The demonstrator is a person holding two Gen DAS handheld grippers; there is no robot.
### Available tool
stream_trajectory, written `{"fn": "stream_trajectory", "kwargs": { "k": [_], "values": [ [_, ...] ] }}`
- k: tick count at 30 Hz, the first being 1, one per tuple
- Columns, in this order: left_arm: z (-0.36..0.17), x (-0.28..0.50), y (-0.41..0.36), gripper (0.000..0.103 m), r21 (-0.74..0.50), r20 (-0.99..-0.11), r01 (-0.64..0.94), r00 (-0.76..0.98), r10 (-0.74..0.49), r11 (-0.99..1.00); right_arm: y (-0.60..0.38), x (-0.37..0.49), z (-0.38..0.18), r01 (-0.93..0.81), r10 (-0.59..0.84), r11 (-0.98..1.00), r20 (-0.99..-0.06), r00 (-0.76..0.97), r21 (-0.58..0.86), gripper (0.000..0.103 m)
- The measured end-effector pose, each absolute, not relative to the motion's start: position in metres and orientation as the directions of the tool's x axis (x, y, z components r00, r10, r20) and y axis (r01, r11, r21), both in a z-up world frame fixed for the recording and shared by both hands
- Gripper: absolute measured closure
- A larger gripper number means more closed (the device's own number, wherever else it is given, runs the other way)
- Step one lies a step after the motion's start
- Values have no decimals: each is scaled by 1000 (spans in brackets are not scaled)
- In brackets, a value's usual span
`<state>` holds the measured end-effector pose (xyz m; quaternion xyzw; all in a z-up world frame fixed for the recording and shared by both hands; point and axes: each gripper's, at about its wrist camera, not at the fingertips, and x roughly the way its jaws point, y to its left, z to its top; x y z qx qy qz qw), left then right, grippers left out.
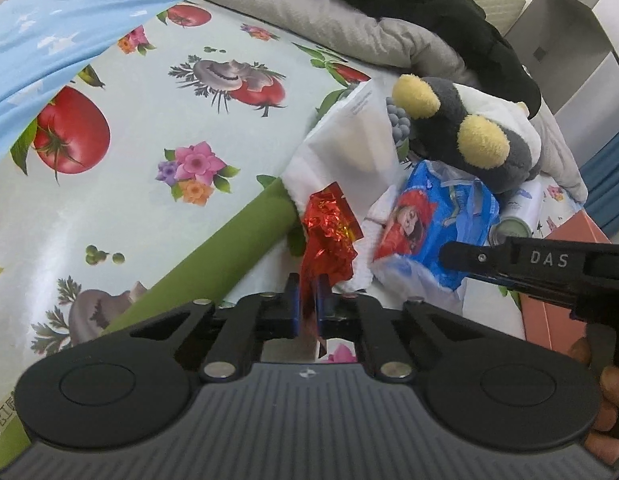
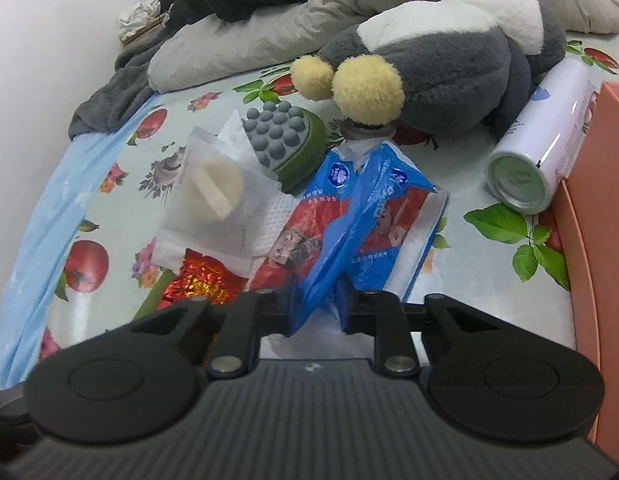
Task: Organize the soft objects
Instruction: 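Close left gripper on red candy wrapper while right gripper closes on blue packet, then lift red wrapper with left gripper while right gripper lifts the blue packet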
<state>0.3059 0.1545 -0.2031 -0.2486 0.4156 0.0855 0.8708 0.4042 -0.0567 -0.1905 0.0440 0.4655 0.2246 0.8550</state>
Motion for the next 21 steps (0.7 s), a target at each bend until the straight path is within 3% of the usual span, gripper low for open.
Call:
{"fn": "stream_trajectory", "kwargs": {
  "k": [6, 21],
  "values": [
    [-186, 291, 147, 100, -376, -749, -348, 660, -60, 859, -67, 387, -175, -369, 411, 897, -764, 497, 243, 95],
    [-153, 219, 116, 103, -427, -720, -341, 688, -86, 837, -118, 291, -153, -346, 363, 916, -785, 502, 202, 95]
  ]
}}
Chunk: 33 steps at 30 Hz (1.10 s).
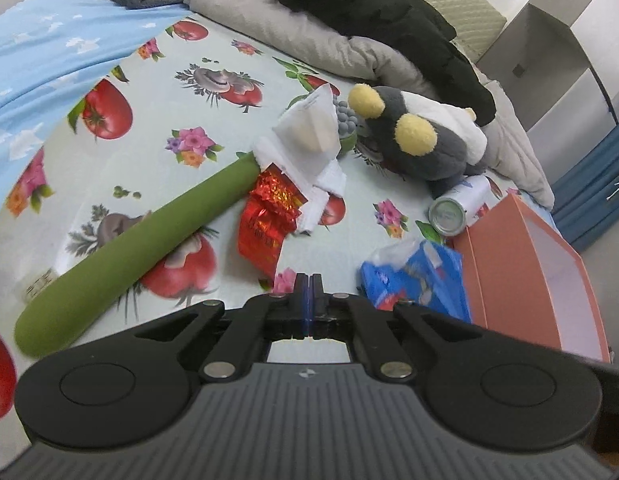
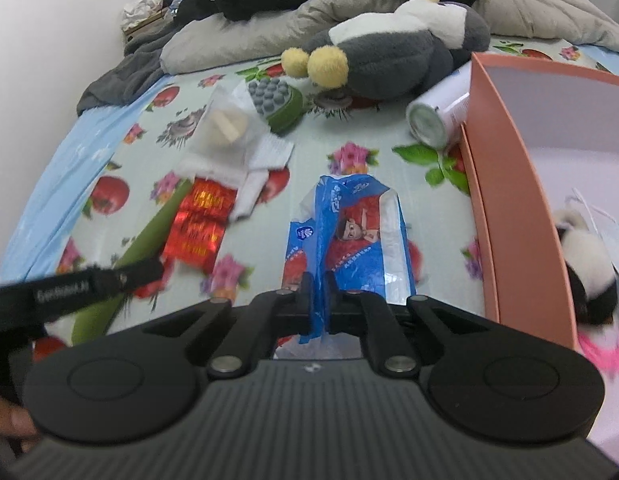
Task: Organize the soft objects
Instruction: 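Lift red wrapper with left gripper while right gripper lifts the blue packet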
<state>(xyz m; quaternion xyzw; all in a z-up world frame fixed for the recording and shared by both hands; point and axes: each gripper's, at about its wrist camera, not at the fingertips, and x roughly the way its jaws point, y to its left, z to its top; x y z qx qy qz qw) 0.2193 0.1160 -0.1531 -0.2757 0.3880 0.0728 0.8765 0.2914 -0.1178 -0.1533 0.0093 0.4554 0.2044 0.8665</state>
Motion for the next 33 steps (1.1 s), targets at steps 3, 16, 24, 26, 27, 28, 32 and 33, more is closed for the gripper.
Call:
{"fn": "stream_trajectory", "kwargs": {
  "k": [3, 16, 24, 26, 27, 28, 32, 33],
  "values": [
    [-153, 211, 116, 103, -423, -728, -341, 680, -90, 840, -122, 275, -154, -352, 363, 914, -790, 494, 199, 94],
    [-150, 248, 120, 61, -290, -735, -289, 677, -19, 913, -124, 273, -162, -334, 359, 918, -808, 468, 214, 62],
    [-164, 298, 115, 46, -143, -761, -258, 646, 61, 956, -108, 297, -183, -370, 351, 910, -824, 445, 188, 62],
    [-172, 309, 112, 46, -92, -775, -237, 627, 80, 967, -105, 301, -187, -380, 353, 906, -826, 440, 185, 63],
    [-176, 314, 111, 46, -65, -780, -231, 619, 95, 971, -104, 303, -188, -386, 352, 905, -826, 439, 180, 63],
    [-180, 319, 109, 46, -41, -783, -219, 613, 105, 975, -103, 305, -190, -392, 351, 903, -827, 440, 175, 63],
    [-191, 333, 103, 45, 55, -782, -187, 603, 158, 981, -100, 315, -196, -400, 345, 901, -834, 430, 166, 63],
    [-193, 336, 102, 45, 73, -783, -178, 599, 167, 981, -99, 316, -197, -404, 344, 900, -835, 430, 163, 63]
  ]
}}
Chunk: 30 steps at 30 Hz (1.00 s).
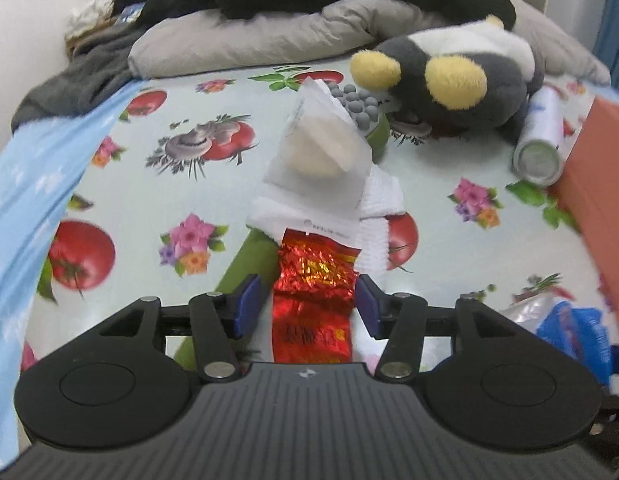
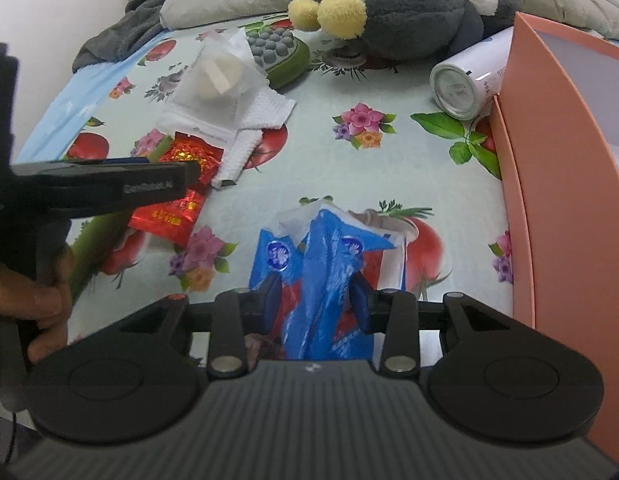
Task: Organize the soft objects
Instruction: 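Lift red wrapper with left gripper while right gripper lifts the blue packet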
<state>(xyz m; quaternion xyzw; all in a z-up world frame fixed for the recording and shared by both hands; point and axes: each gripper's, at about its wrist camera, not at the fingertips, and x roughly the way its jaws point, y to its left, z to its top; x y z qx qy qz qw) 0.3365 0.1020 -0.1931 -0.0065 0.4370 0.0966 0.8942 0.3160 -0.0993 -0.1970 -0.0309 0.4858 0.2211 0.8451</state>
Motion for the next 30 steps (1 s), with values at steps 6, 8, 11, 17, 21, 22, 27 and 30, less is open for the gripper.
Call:
{"fn": "stream_trajectory", "kwargs": {
  "k": [6, 8, 11, 17, 21, 22, 27, 30],
  "values": [
    [-202, 349, 91, 45, 158, -773, -130, 600, 205, 979, -95, 324, -199, -414, 342, 897, -834, 432, 153, 65],
    [-205, 351, 87, 48, 183, -769, -116, 601, 216, 976, -94, 325, -200, -423, 344, 894, -835, 428, 151, 73],
    [-206, 349, 85, 51, 178, -766, -115, 607, 211, 977, -92, 324, -201, -436, 341, 889, -841, 421, 142, 88],
    [-197, 340, 91, 56, 94, -782, -129, 605, 154, 987, -94, 320, -197, -456, 357, 877, -842, 405, 153, 91],
    [-188, 325, 93, 56, 57, -784, -151, 606, 138, 987, -99, 315, -192, -444, 361, 881, -839, 406, 164, 92],
    [-185, 320, 94, 56, 44, -784, -156, 606, 131, 987, -100, 313, -190, -442, 363, 881, -838, 408, 167, 92],
    [-169, 287, 90, 56, -12, -782, -179, 615, 102, 984, -107, 298, -179, -432, 365, 885, -833, 416, 172, 92],
    [-159, 265, 85, 56, -47, -781, -189, 619, 82, 981, -112, 287, -174, -429, 363, 888, -830, 423, 169, 93]
  ]
}}
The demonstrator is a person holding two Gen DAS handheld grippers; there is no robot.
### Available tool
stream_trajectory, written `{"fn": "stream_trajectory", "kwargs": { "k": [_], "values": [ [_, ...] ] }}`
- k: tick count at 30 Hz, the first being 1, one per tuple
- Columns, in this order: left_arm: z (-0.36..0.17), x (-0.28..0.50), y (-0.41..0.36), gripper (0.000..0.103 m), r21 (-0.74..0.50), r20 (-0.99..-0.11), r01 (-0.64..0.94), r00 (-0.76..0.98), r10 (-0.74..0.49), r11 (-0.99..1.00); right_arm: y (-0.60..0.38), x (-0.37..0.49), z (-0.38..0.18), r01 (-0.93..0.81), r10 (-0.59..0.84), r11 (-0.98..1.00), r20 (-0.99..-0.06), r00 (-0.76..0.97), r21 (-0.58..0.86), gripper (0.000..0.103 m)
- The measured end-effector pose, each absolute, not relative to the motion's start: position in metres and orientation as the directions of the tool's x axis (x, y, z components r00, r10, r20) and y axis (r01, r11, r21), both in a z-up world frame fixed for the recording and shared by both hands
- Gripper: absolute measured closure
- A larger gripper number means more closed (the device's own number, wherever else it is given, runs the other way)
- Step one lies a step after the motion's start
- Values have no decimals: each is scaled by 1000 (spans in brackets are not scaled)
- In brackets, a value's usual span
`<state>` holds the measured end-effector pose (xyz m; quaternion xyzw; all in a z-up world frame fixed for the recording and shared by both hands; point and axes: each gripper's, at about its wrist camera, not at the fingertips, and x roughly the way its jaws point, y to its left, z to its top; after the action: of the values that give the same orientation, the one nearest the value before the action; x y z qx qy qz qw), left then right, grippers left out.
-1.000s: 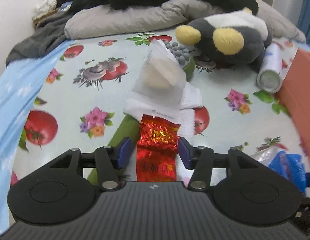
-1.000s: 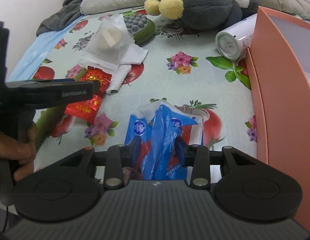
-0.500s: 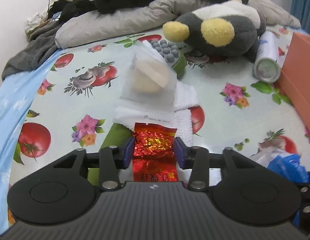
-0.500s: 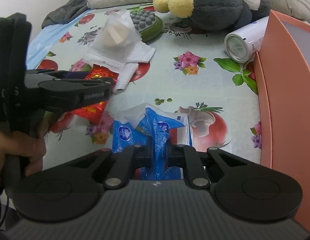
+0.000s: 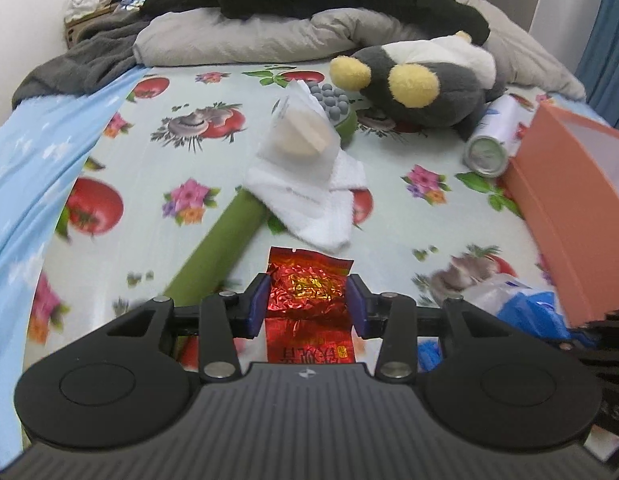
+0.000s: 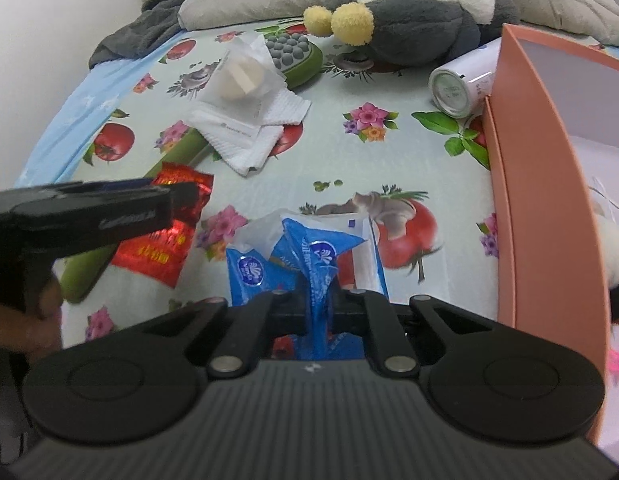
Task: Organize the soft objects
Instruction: 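Lift red wrapper with left gripper while right gripper lifts the blue packet, then carry red wrapper in left gripper while right gripper carries blue packet over pink box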
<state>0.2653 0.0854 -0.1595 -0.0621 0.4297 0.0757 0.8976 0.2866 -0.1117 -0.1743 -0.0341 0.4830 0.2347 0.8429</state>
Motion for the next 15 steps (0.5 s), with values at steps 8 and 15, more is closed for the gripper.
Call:
{"fn": "stream_trajectory", "kwargs": {
  "k": [8, 15],
  "values": [
    [-132, 207, 74, 56, -110, -763, -209, 644, 52, 972, -123, 251, -156, -415, 361, 895, -813, 457, 164, 93],
    [-101, 162, 70, 56, -158, -729, -211, 684, 30, 964, -135, 218, -132, -405, 368, 900, -782, 504, 162, 93]
  ]
}}
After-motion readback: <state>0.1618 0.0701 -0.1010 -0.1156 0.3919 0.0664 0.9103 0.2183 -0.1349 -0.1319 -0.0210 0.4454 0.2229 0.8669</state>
